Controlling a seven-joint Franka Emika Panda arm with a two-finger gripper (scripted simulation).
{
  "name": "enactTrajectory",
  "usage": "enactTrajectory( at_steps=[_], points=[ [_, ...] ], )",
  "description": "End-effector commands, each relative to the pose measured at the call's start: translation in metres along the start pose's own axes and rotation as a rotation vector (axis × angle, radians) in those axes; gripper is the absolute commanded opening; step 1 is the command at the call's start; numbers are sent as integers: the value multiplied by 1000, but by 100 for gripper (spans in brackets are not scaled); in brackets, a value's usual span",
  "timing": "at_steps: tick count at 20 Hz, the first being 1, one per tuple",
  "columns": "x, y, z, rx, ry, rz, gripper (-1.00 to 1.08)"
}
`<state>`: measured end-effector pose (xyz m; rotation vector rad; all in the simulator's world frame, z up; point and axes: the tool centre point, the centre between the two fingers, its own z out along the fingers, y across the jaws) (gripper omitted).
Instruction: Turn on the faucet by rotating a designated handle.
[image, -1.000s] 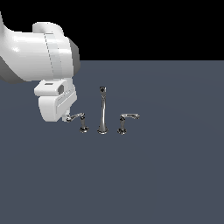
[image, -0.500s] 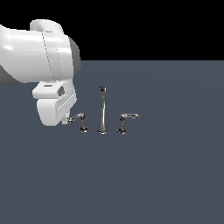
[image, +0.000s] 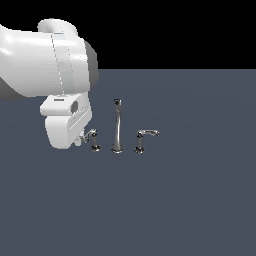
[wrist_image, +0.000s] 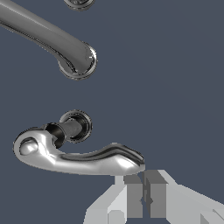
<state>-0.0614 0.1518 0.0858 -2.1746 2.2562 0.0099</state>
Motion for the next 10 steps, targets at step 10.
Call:
enactTrajectory(
  at_steps=[10],
  points=[
    [64, -19, -1, -1, 9, 38, -100]
  ],
)
